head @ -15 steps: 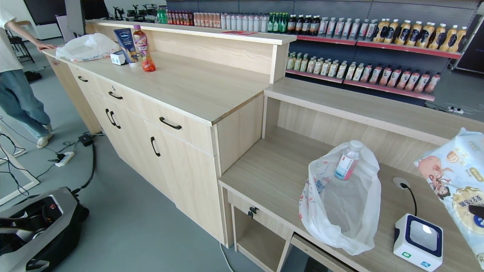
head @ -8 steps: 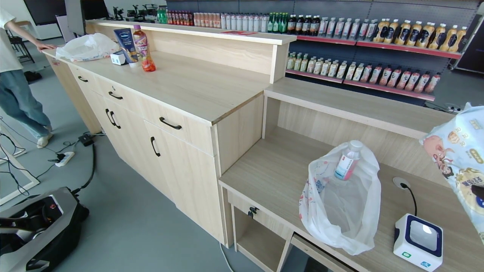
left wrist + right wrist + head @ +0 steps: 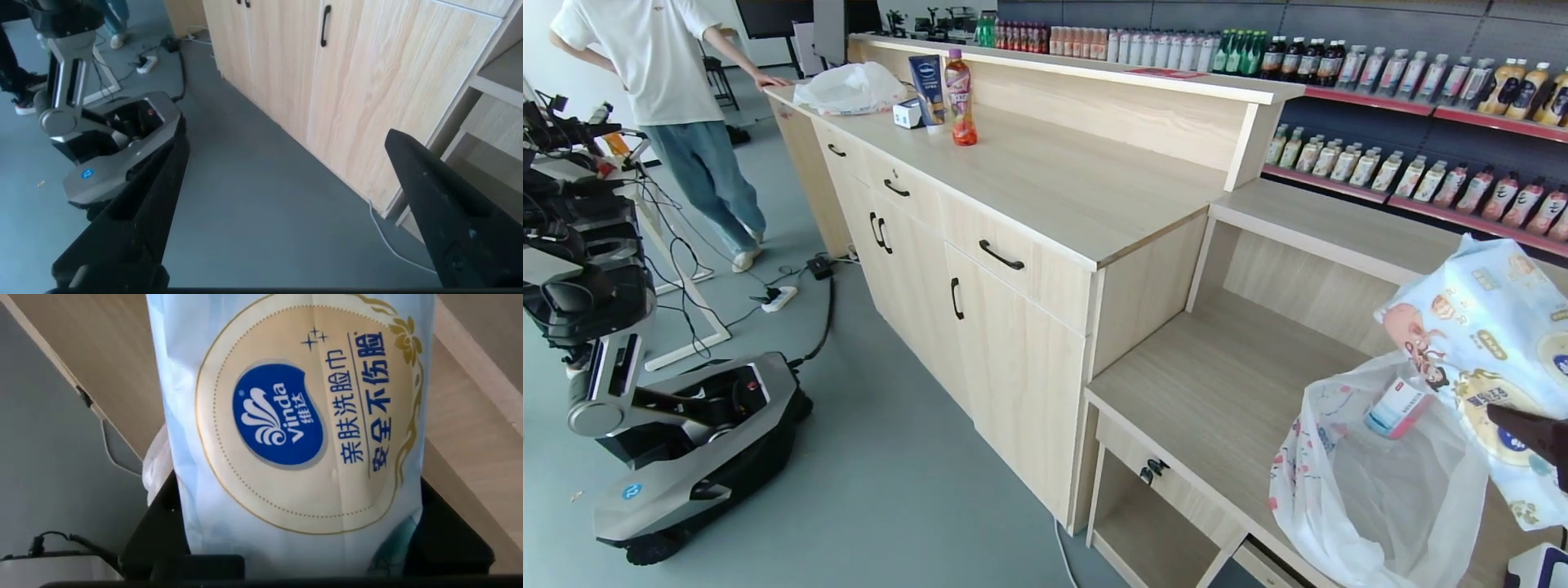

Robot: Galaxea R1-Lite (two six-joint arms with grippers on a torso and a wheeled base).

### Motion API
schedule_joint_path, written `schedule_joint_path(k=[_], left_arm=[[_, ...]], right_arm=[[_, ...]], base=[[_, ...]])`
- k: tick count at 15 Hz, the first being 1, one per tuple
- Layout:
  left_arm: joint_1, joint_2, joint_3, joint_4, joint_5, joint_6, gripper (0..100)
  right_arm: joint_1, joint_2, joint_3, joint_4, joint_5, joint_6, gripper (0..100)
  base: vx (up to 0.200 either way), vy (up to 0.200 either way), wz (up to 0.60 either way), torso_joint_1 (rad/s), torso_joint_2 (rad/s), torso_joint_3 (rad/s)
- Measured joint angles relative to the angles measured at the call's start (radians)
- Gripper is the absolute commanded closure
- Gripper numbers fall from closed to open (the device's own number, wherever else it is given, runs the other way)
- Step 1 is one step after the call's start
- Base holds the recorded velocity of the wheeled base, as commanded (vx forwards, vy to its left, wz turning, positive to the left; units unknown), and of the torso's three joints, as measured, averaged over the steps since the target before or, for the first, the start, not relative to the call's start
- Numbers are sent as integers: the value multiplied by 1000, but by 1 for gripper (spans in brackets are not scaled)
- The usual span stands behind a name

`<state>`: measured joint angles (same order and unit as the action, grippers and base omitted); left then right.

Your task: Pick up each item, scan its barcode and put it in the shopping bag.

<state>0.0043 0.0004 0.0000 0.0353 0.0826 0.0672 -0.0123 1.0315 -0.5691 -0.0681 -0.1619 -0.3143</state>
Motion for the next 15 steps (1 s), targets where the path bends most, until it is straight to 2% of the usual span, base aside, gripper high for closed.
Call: schedule_joint_path(k=[6, 15], left_arm=[[0, 0, 0, 0, 0, 0, 0], [0, 0, 0, 0, 0, 0, 0]], right_arm=[[-83, 136, 57, -2, -2, 44, 100], [-130, 298, 97, -8, -7, 120, 100]], base=[[0, 0, 0, 0, 0, 0], [0, 0, 0, 0, 0, 0]])
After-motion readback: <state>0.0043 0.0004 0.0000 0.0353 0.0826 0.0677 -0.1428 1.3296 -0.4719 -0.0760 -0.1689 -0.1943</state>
